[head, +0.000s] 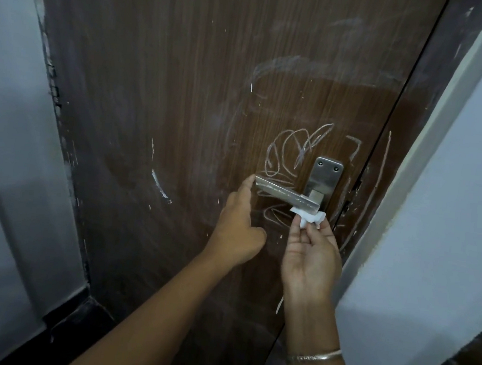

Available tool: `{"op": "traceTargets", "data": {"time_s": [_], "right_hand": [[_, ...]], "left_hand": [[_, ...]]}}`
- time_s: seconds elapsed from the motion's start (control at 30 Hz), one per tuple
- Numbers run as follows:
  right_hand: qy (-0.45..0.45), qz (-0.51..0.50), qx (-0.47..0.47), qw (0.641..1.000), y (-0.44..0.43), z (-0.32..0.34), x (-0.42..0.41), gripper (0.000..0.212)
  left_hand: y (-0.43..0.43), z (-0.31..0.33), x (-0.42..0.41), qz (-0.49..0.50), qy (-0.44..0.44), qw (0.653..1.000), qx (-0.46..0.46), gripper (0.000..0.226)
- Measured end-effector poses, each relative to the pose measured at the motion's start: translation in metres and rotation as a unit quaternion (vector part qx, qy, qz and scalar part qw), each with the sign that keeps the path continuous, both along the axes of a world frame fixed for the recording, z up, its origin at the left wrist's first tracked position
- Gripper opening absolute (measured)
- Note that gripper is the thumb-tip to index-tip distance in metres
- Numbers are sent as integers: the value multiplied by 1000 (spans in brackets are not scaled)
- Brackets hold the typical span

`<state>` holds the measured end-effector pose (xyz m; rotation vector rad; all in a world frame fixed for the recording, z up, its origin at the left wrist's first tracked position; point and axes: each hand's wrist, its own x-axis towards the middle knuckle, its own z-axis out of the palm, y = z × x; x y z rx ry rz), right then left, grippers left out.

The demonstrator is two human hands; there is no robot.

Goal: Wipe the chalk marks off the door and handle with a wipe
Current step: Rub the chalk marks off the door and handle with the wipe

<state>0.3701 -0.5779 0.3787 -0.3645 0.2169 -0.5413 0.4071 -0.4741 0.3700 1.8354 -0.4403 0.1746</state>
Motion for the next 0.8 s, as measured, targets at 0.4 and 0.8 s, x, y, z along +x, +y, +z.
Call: {"op": "traceTargets", "data": {"time_s": [0.4,0.8], "right_hand": [[29,-116,-163,979,-7,-8,-5,23],[115,-311,-776,537,-37,58,4,15]], "left_hand": [[2,2,-1,-1,7,1000,-12,92],[8,7,-7,-26,33,999,-7,93]]}}
